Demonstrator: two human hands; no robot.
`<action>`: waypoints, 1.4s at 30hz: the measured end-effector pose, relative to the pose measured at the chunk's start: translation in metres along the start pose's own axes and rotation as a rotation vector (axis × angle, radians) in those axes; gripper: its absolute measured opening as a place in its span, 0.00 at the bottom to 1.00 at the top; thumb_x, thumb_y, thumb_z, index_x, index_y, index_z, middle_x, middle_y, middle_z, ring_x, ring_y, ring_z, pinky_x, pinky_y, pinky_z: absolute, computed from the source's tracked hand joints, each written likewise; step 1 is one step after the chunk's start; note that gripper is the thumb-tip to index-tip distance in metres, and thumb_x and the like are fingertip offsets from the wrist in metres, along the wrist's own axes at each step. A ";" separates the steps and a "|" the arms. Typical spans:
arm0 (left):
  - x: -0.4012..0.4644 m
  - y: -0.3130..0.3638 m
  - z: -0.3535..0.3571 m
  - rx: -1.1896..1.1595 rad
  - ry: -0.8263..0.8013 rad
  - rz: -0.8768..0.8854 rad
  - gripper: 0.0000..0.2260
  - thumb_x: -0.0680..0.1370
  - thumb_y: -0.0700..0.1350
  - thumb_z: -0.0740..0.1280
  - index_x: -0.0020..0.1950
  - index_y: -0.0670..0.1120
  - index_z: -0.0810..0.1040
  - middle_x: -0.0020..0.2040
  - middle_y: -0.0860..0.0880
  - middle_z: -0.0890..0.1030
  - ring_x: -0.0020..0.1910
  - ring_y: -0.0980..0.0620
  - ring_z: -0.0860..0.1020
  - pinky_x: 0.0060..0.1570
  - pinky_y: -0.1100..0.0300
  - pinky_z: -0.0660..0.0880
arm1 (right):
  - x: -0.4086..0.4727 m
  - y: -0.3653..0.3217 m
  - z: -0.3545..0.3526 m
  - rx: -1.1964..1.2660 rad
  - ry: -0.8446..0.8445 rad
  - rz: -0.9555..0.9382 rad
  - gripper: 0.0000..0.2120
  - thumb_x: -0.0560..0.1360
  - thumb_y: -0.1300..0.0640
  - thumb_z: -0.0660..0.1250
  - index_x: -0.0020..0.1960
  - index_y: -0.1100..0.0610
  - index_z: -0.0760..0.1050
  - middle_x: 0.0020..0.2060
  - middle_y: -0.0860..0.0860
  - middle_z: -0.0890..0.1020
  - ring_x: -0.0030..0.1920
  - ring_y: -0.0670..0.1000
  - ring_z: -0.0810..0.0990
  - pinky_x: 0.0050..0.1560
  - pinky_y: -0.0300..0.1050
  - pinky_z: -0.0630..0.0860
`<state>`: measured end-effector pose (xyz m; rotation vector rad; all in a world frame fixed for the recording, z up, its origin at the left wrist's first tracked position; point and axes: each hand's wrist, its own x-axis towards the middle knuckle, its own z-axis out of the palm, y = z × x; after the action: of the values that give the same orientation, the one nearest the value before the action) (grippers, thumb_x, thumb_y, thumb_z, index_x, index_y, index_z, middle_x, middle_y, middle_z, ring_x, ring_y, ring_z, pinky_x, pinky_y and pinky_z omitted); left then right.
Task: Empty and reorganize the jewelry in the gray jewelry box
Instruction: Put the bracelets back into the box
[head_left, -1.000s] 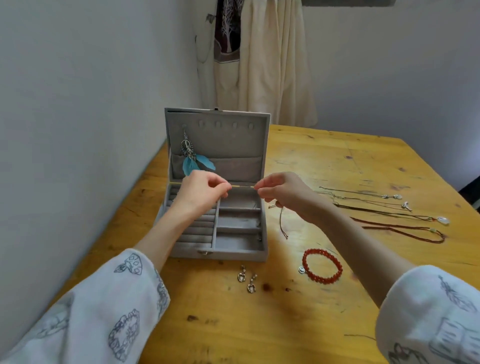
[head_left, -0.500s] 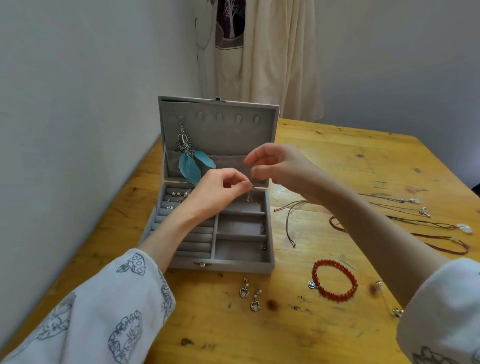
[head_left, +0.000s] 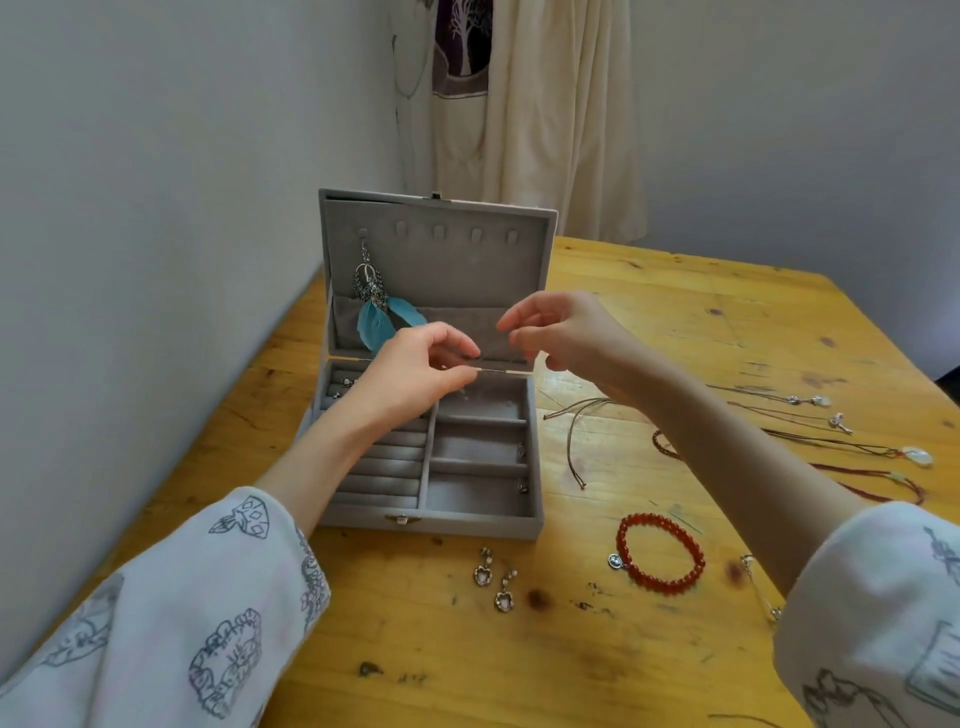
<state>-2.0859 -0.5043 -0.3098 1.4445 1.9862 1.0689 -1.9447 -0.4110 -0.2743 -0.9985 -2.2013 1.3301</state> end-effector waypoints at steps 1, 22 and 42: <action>0.001 -0.002 0.000 0.122 0.021 0.020 0.06 0.73 0.40 0.69 0.48 0.48 0.78 0.40 0.53 0.80 0.40 0.58 0.77 0.42 0.69 0.71 | 0.001 0.005 0.001 -0.022 0.007 0.015 0.07 0.74 0.67 0.63 0.46 0.58 0.77 0.33 0.50 0.75 0.31 0.44 0.72 0.25 0.28 0.67; -0.004 -0.006 0.013 0.757 0.131 0.198 0.08 0.76 0.46 0.64 0.52 0.47 0.79 0.52 0.47 0.78 0.54 0.47 0.71 0.52 0.53 0.68 | -0.004 0.046 0.023 -0.533 0.118 -0.116 0.09 0.76 0.61 0.63 0.52 0.57 0.79 0.51 0.53 0.77 0.52 0.52 0.75 0.52 0.41 0.70; -0.131 0.053 0.106 0.586 -0.068 0.331 0.16 0.78 0.47 0.61 0.66 0.51 0.69 0.62 0.53 0.70 0.64 0.55 0.64 0.65 0.60 0.63 | -0.174 0.093 -0.021 -0.834 -0.115 0.081 0.08 0.77 0.56 0.61 0.55 0.54 0.73 0.55 0.51 0.72 0.56 0.50 0.68 0.55 0.42 0.67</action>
<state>-1.9318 -0.5852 -0.3407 2.1363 2.1615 0.5516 -1.7781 -0.4986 -0.3390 -1.3009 -2.8963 0.4550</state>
